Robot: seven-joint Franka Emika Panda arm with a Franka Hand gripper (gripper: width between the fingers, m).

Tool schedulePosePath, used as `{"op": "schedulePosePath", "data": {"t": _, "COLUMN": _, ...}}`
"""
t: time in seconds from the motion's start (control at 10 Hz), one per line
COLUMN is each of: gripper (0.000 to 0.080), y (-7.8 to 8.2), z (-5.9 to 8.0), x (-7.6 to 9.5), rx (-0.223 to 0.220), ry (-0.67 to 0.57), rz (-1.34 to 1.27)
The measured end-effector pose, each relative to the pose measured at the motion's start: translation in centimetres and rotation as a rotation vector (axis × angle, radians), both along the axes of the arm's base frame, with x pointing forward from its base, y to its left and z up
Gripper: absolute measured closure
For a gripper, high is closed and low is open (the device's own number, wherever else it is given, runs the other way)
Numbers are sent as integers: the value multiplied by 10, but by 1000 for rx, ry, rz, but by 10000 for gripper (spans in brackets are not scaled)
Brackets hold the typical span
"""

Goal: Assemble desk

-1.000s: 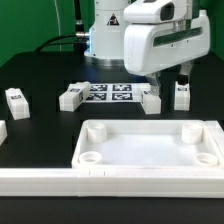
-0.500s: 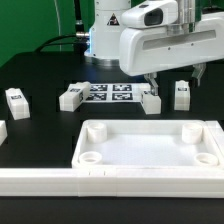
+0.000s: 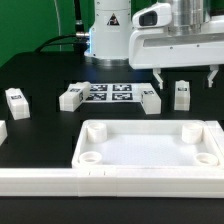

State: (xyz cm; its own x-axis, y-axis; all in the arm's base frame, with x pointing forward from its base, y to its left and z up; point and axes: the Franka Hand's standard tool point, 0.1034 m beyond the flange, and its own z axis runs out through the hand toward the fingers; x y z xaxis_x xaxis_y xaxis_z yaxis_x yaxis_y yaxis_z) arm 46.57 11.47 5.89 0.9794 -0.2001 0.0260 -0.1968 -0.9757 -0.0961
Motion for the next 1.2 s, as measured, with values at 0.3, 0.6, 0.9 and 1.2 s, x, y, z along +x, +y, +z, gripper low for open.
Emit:
{"op": "schedulePosePath", "data": {"t": 0.3, "gripper": 151, "y": -1, "z": -1, "x": -2, "rx": -1, "ry": 41, "rz": 26}}
{"op": "schedulePosePath", "data": {"t": 0.6, "gripper": 151, "y": 2, "z": -8, "x": -12, "rx": 4, "ry": 233, "rz": 110}}
{"op": "schedulePosePath", "data": {"t": 0.9, "gripper": 151, "y": 0, "z": -9, "x": -20, "rx": 20, "ry": 441, "rz": 136}}
{"op": "schedulePosePath", "data": {"t": 1.2, "gripper": 151, "y": 0, "z": -13, "x": -25, "rx": 33, "ry": 631, "rz": 145}}
